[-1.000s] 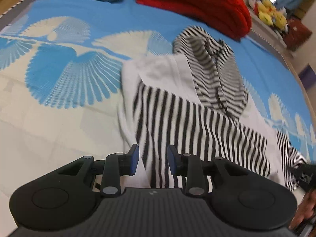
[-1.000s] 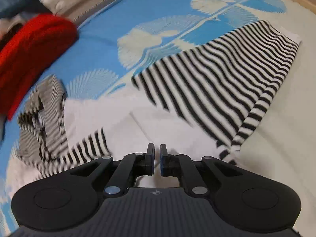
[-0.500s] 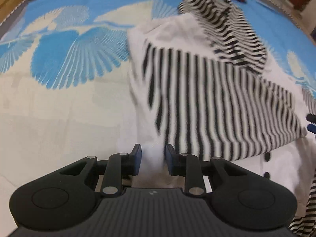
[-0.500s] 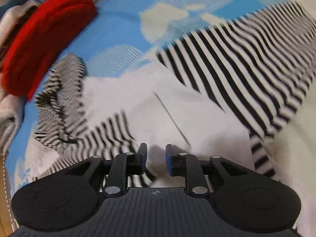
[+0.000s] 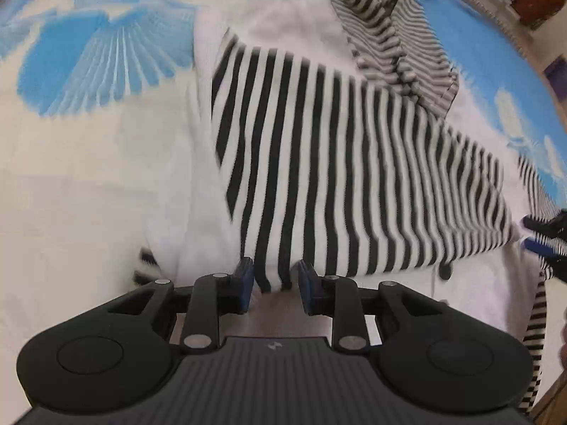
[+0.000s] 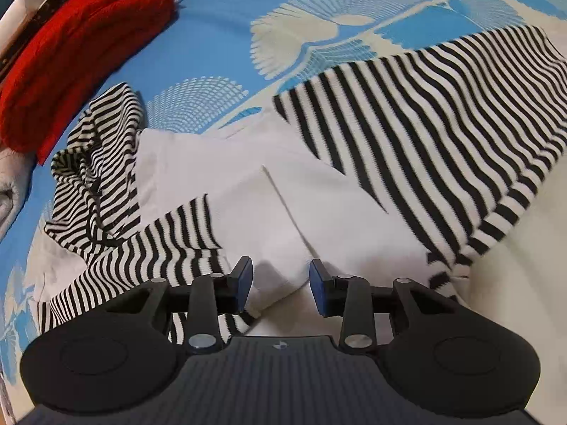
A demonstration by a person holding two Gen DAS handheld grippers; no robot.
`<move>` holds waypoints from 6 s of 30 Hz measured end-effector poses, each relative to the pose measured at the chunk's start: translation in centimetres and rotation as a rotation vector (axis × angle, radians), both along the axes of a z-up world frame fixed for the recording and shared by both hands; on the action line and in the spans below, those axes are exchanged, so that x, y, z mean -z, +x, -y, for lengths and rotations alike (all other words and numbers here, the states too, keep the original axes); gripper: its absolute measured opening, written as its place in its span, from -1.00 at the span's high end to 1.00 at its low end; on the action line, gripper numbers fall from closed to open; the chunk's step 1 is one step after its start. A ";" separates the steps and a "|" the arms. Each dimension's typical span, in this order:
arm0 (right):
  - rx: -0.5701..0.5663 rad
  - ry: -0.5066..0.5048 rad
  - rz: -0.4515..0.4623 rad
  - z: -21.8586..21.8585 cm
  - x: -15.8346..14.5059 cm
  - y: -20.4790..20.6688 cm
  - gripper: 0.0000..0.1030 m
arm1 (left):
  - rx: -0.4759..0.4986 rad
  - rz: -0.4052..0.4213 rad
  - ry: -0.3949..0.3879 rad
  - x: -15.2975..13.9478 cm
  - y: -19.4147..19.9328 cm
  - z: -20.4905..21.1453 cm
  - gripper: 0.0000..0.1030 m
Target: Fold small clothes
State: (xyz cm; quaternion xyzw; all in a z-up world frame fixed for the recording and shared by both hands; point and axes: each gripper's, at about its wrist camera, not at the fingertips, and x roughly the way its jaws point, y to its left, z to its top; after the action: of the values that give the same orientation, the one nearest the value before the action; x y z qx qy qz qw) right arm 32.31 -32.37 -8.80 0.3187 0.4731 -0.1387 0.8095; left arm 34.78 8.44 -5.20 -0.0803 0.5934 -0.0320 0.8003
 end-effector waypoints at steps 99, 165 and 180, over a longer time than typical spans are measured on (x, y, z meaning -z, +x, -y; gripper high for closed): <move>-0.232 0.047 0.205 -4.7 -4.6 -0.9 0.32 | -0.243 0.041 -0.266 -0.9 2.5 -3.4 0.40; -0.253 -0.145 0.040 -4.9 -4.2 -0.1 0.22 | -0.124 0.266 0.113 -5.4 0.7 0.3 0.18; -0.369 -0.351 0.150 -7.1 -8.5 -1.0 0.15 | -0.041 0.462 0.101 -8.5 0.3 3.3 -0.25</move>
State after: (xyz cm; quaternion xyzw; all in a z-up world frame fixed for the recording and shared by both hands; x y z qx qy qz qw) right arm 31.34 -25.22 -0.29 0.0910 0.4307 -0.0448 0.8968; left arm 35.07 5.18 3.35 -0.0428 0.3935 -0.0036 0.9183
